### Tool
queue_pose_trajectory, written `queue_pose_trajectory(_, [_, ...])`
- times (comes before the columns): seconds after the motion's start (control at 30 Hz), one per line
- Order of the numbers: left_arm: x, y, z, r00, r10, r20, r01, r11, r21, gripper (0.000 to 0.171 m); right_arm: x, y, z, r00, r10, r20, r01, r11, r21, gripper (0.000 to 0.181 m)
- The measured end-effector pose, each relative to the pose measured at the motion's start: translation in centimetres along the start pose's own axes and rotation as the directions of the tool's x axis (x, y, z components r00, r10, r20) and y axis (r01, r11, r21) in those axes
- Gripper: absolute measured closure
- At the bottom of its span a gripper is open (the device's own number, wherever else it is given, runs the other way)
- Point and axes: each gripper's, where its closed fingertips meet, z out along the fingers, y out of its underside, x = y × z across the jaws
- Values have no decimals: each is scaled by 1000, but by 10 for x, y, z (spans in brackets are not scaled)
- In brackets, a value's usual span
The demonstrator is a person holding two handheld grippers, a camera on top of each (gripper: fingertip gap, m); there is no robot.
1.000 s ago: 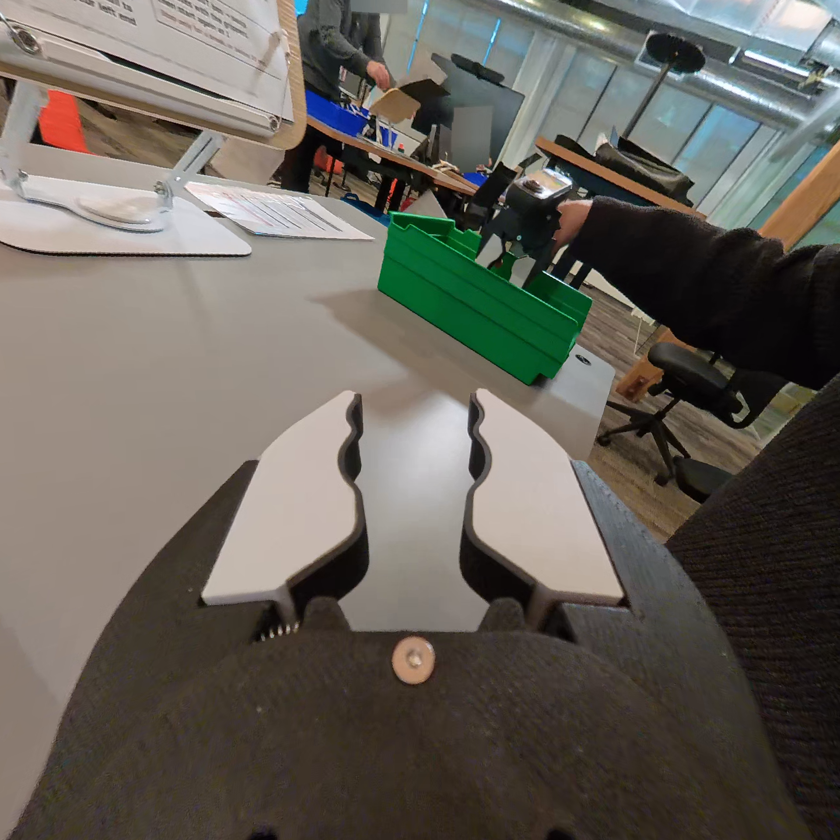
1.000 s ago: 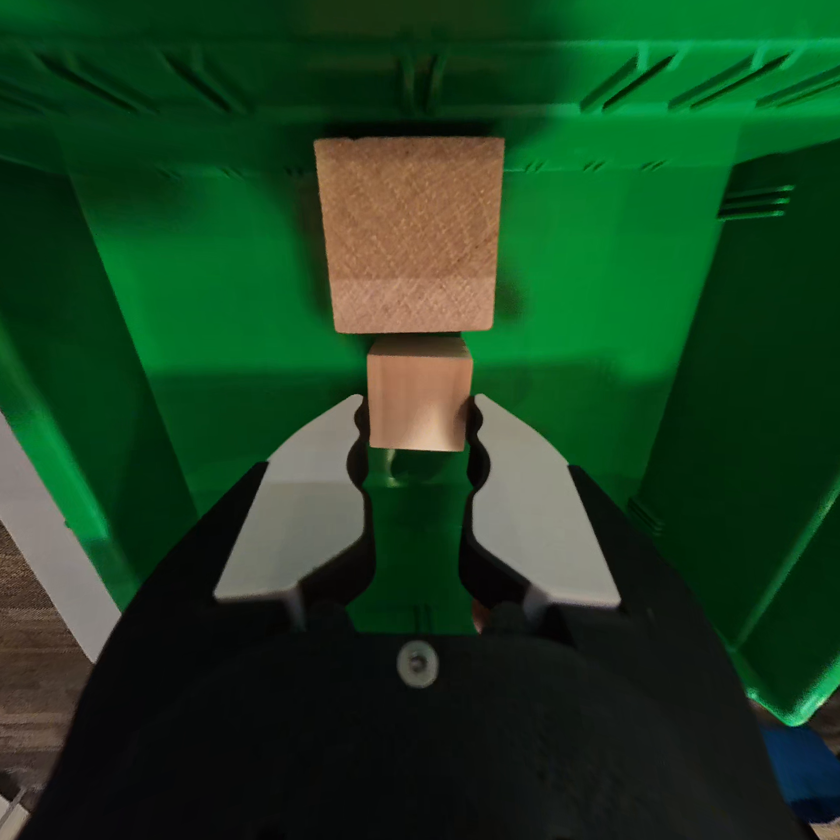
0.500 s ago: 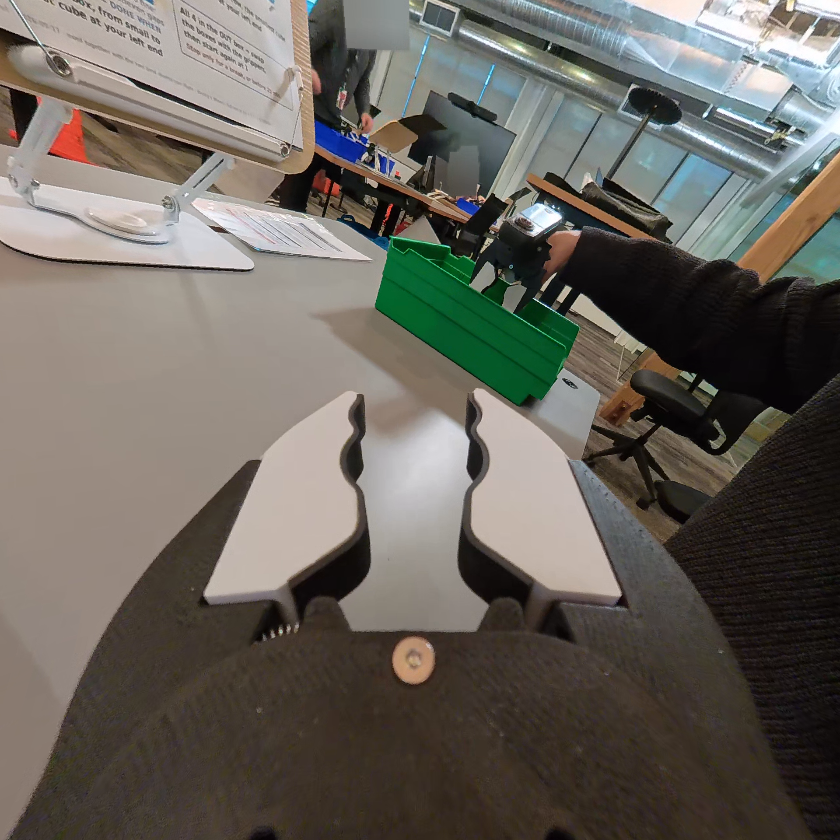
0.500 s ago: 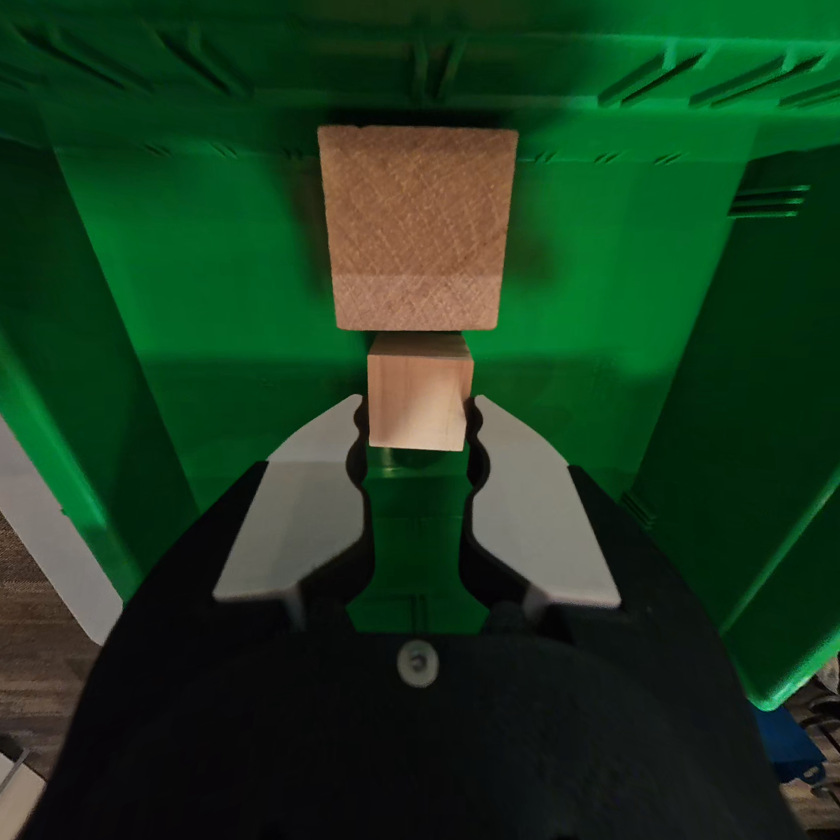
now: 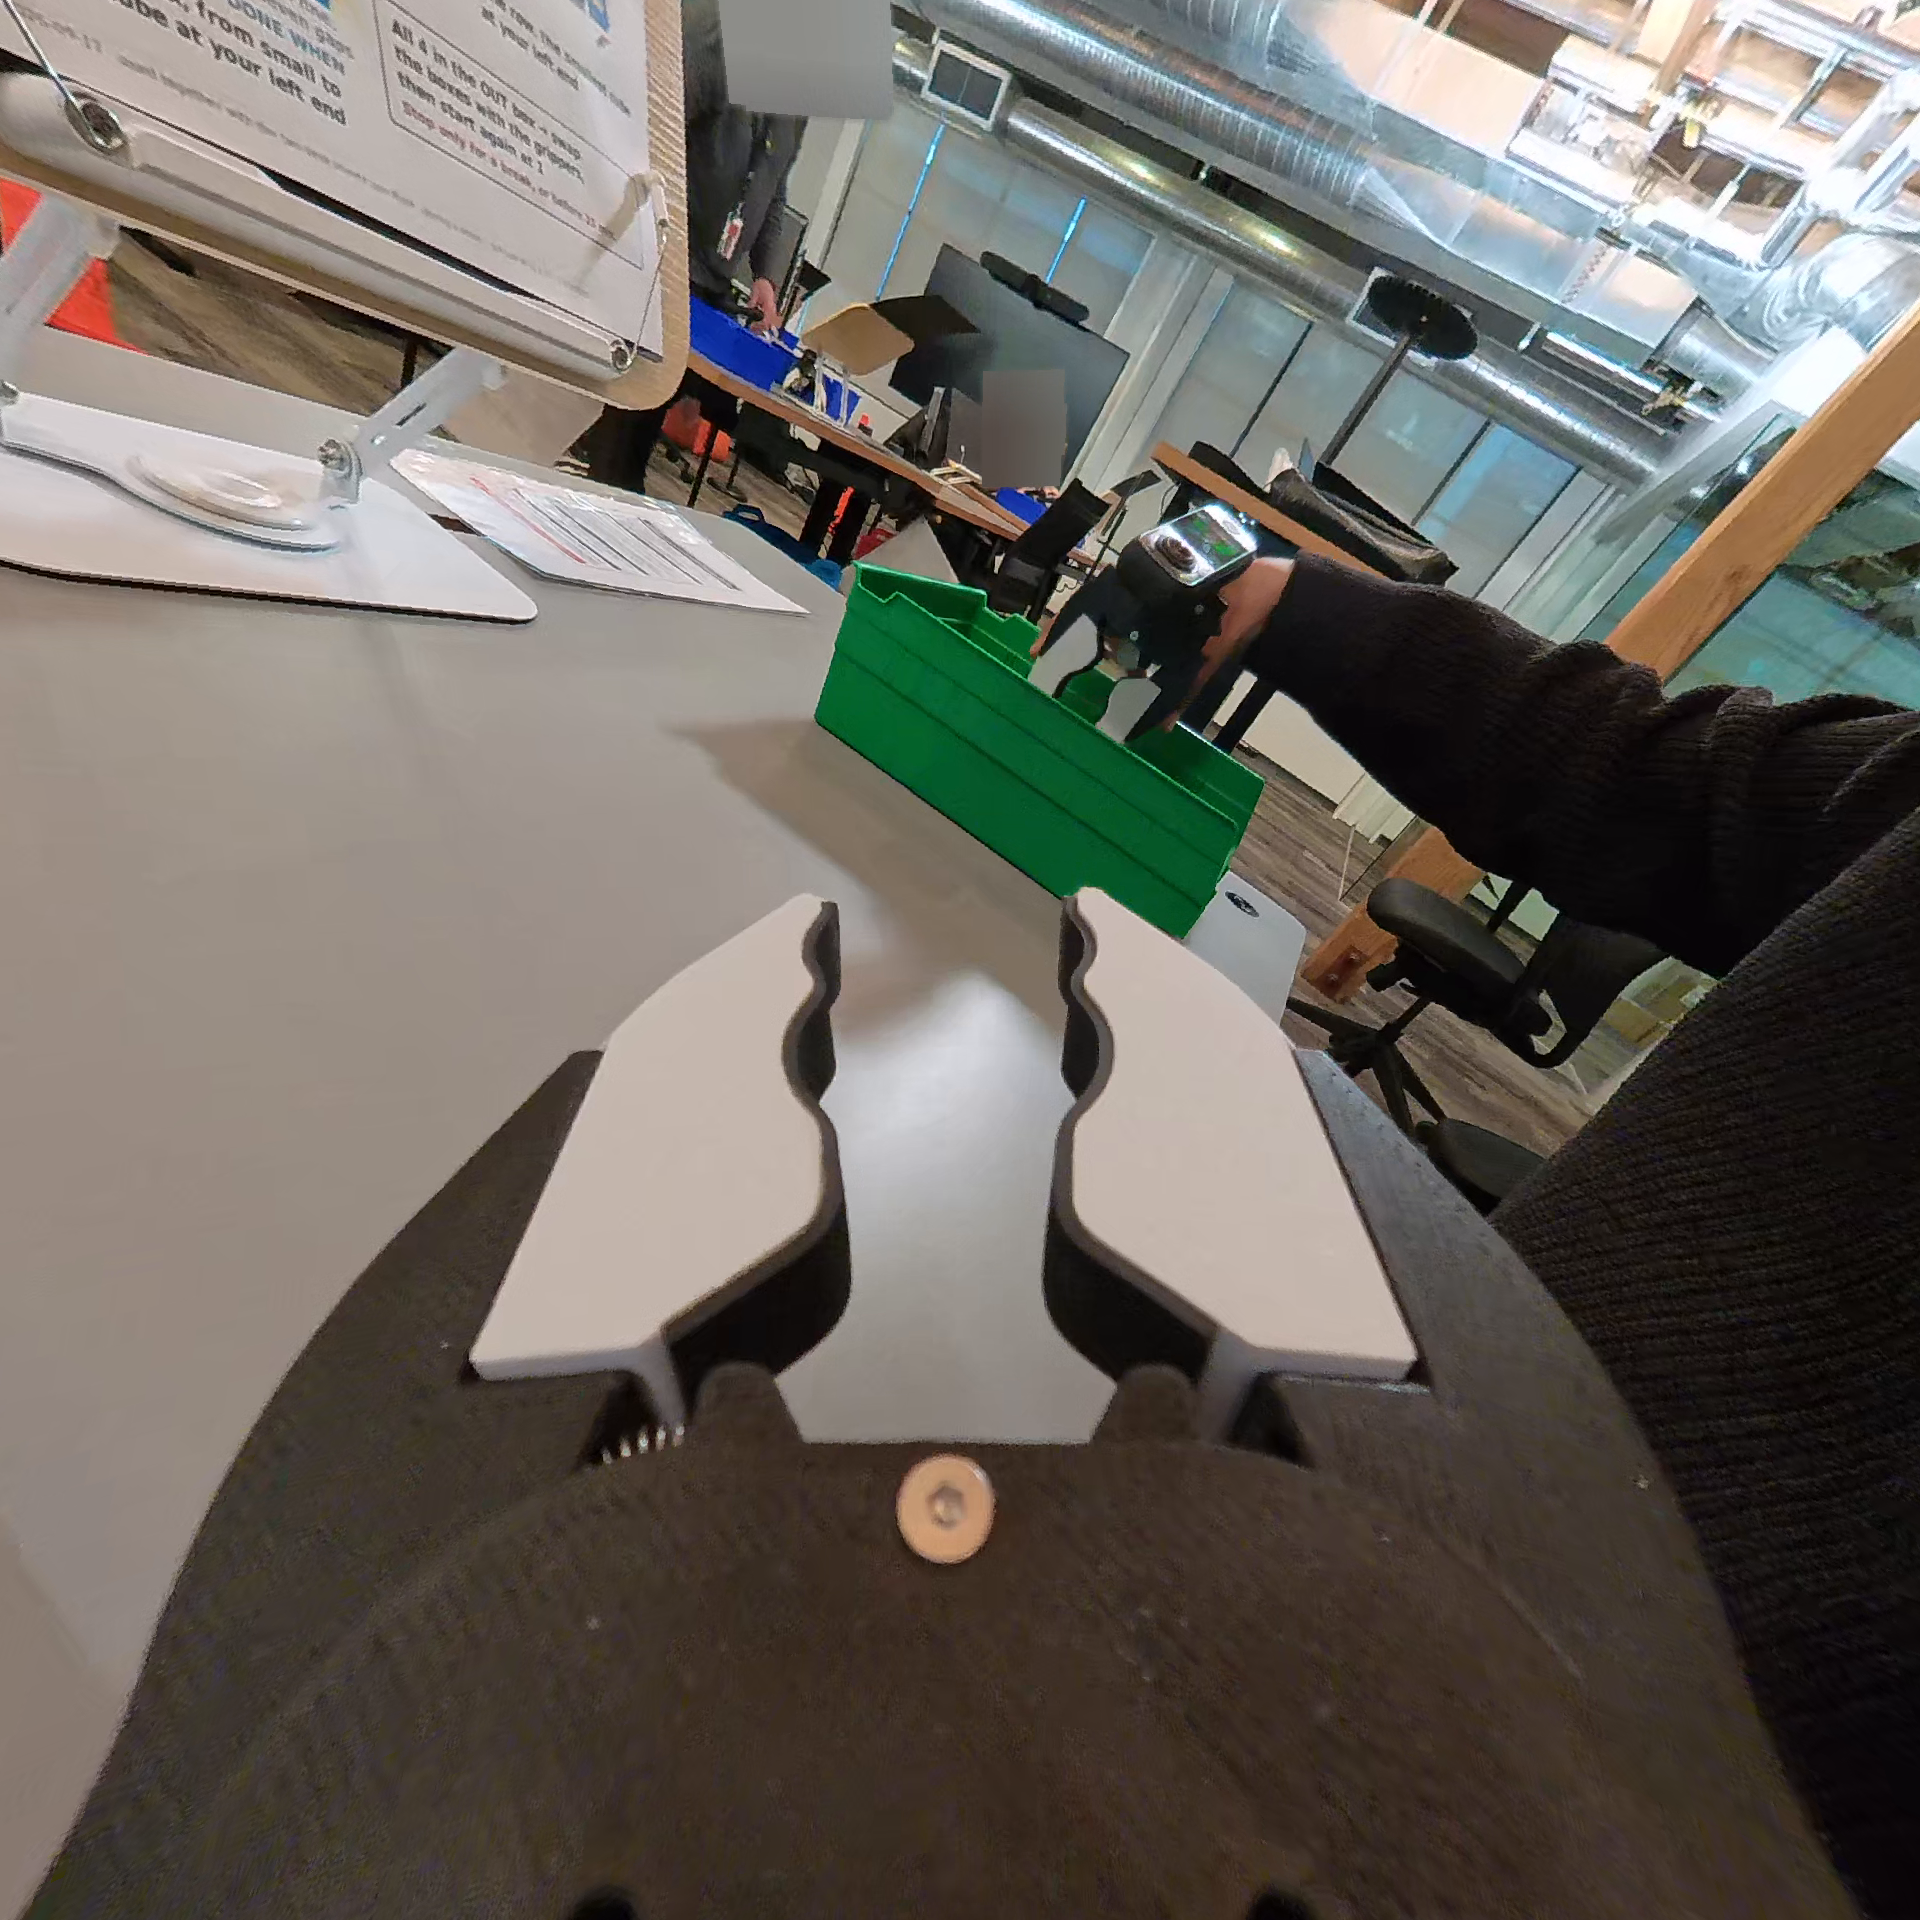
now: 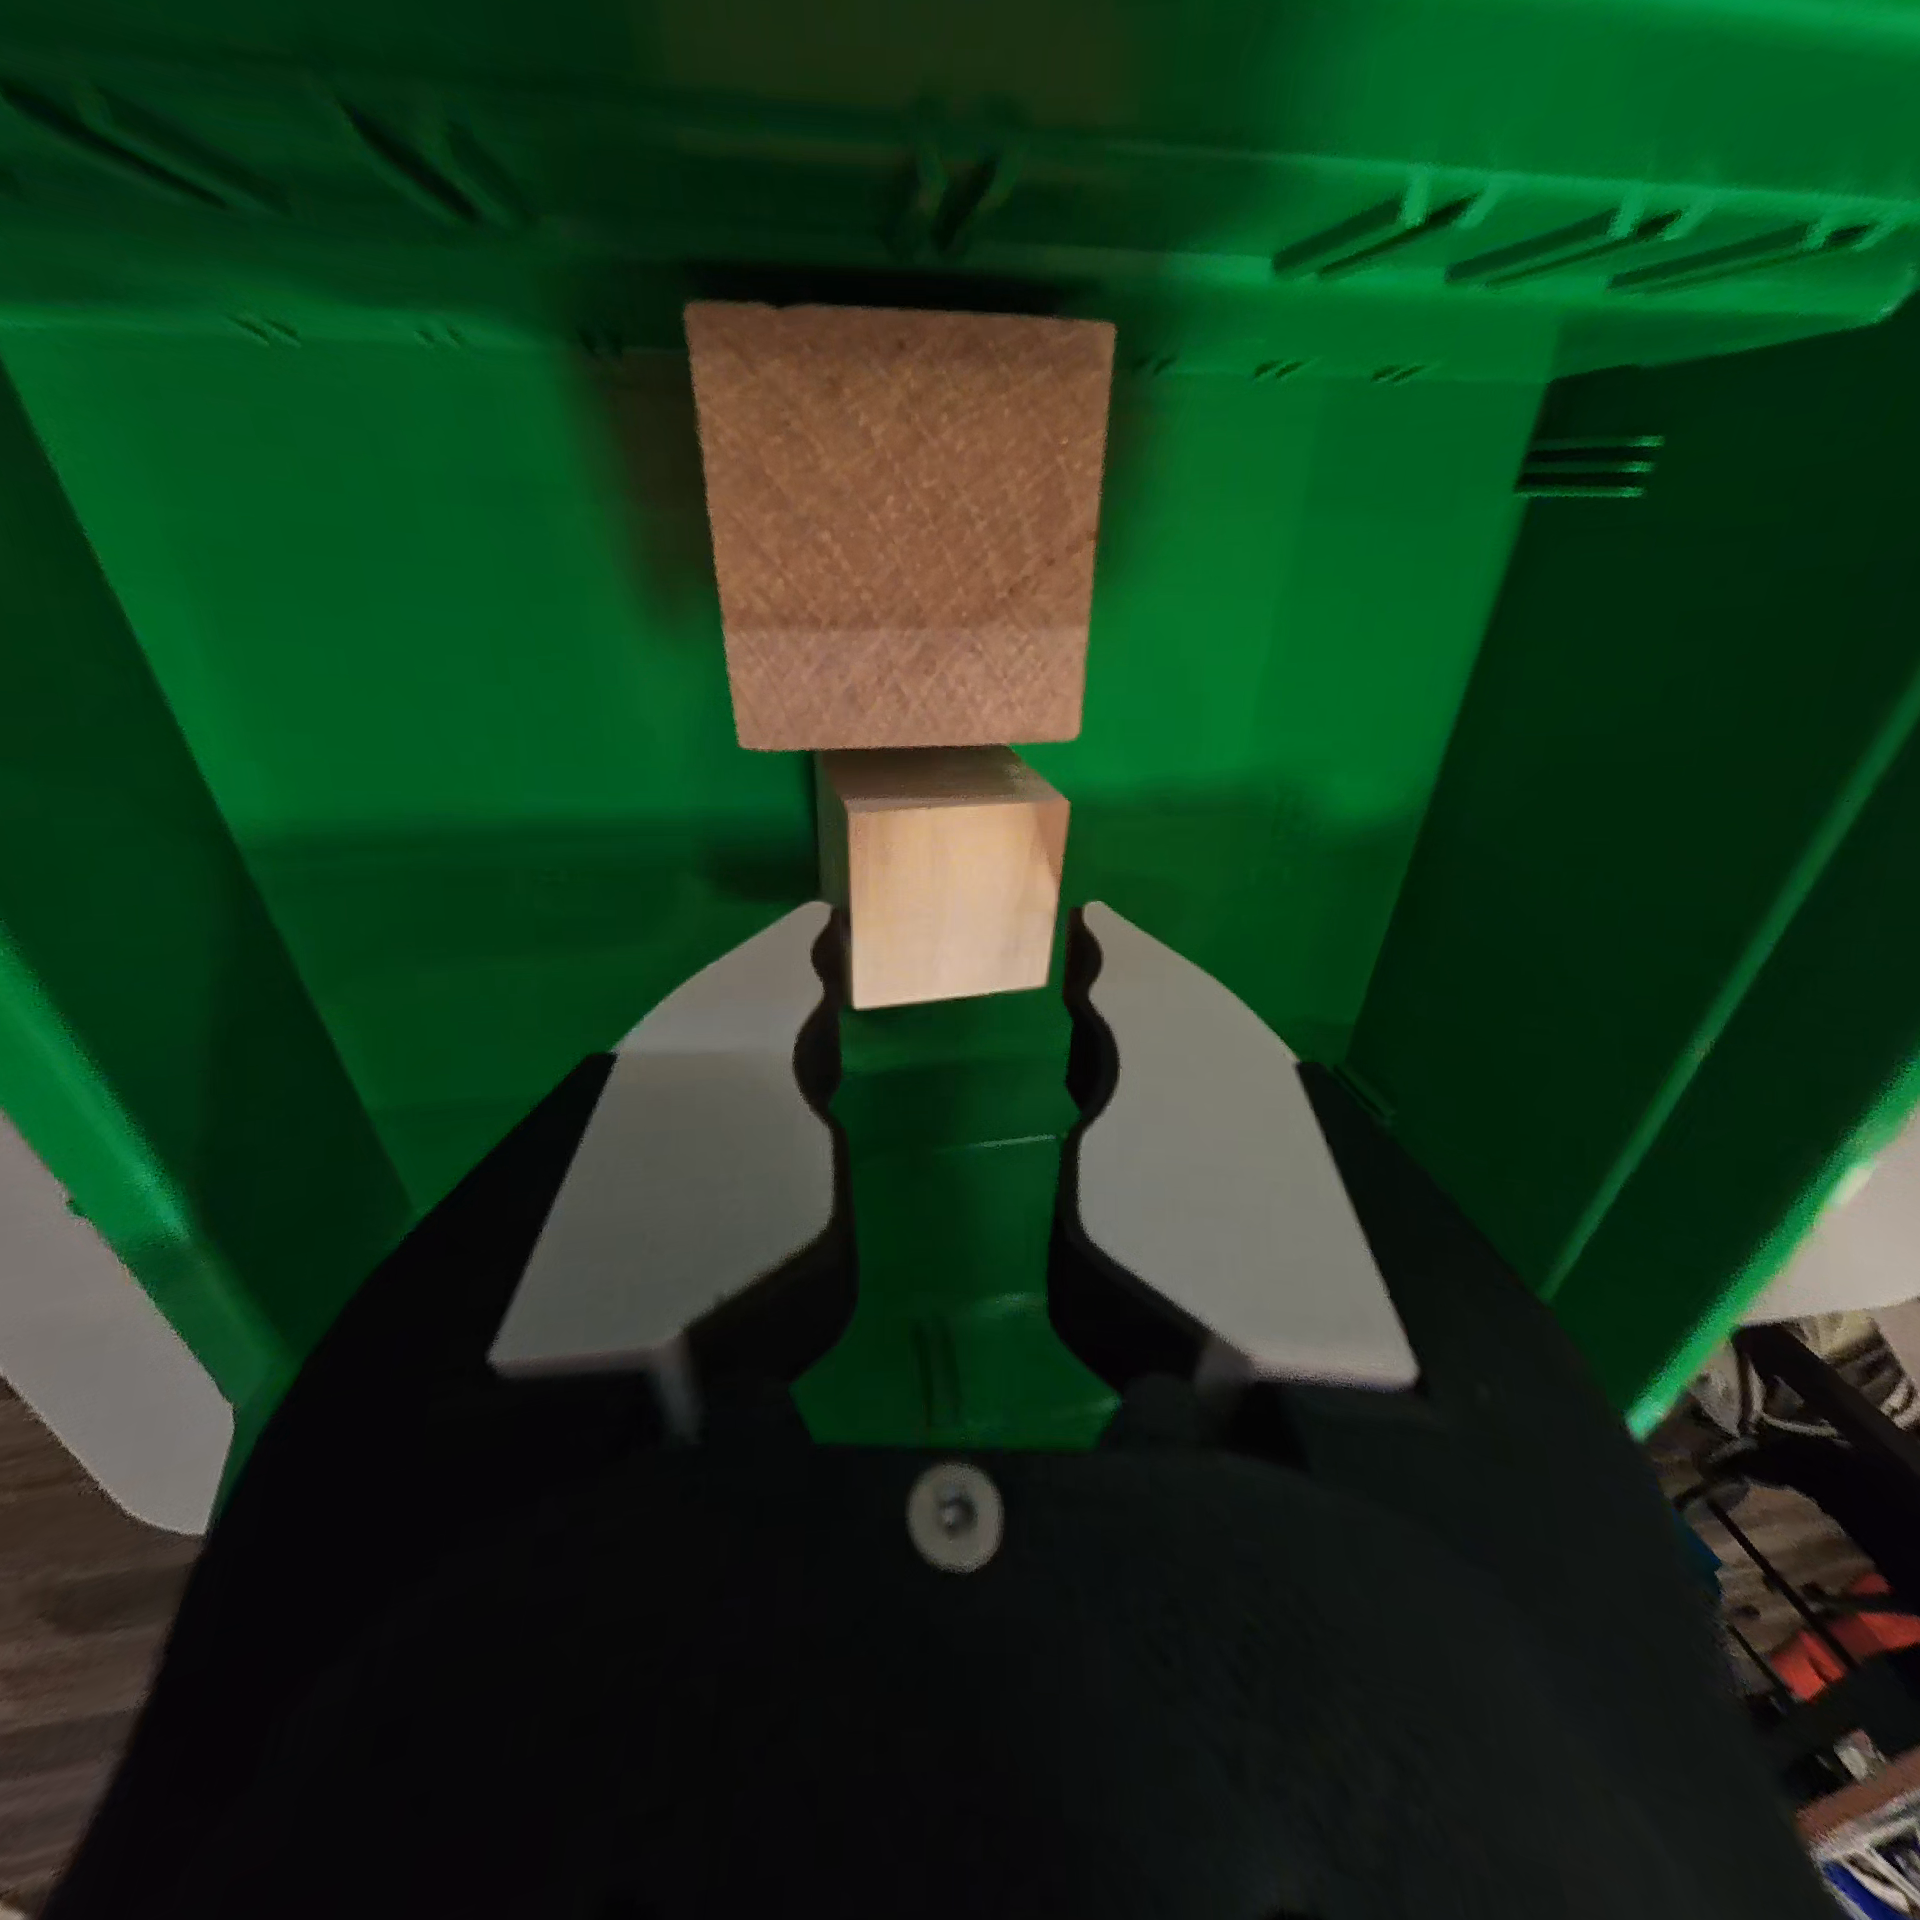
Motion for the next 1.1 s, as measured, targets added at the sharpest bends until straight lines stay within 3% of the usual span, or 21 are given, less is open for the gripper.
queue_pose_trajectory(0.1, [1,-1,0,1000,5,-3,-5,1000,4,131,2,-9,-22,997,75,-13,-74,995,70,123])
queue_pose_trajectory(0.2, [1,-3,-1,1000,6,-1,-6,1000,9,131,-15,-46,-66,982,154,110,-181,936,302,100])
queue_pose_trajectory(0.27, [1,-4,-1,1000,5,-1,-5,1000,12,131,-16,-71,-99,978,188,90,-208,867,452,97])
queue_pose_trajectory(0.33, [1,-6,-2,1000,11,0,-11,1000,17,131,-20,-107,-140,974,221,45,-197,737,647,102])
queue_pose_trajectory(0.4, [3,-13,-5,1000,29,8,-29,999,34,131,-38,-147,-184,968,242,68,-196,555,809,97])
queue_pose_trajectory(0.5, [4,-32,-16,996,78,49,-81,994,75,128,-81,-195,-224,969,218,112,-188,367,911,92])
queue_pose_trajectory(0.6, [-3,-61,-41,979,127,161,-147,983,113,117,-107,-228,-232,957,282,70,-152,278,949,90])
queue_pose_trajectory(0.67, [-16,-83,-66,953,140,270,-177,977,120,106,-116,-245,-237,935,337,107,-156,121,980,93])
queue_pose_trajectory(0.73, [-41,-101,-97,903,153,402,-195,979,65,99,-122,-260,-228,916,355,189,-201,-2,980,96])
queue_pose_trajectory(0.83, [-86,-122,-140,794,313,521,-283,949,-140,99,-132,-283,-197,877,306,370,-367,-70,928,97])
queue_pose_trajectory(0.9, [-132,-114,-164,687,531,497,-319,834,-451,92,-137,-297,-182,840,271,469,-454,-121,883,96])
queue_pose_trajectory(0.97, [-179,-94,-191,632,675,382,-223,630,-744,92,-140,-308,-170,818,251,518,-497,-144,856,96])
queue_pose_trajectory(1.03, [-213,-77,-215,626,742,241,-108,388,-915,93,-144,-319,-165,815,234,531,-516,-126,847,97])
queue_pose_trajectory(1.1, [-237,-68,-230,618,784,65,-87,151,-985,95,-149,-327,-161,827,238,509,-507,-76,858,97])
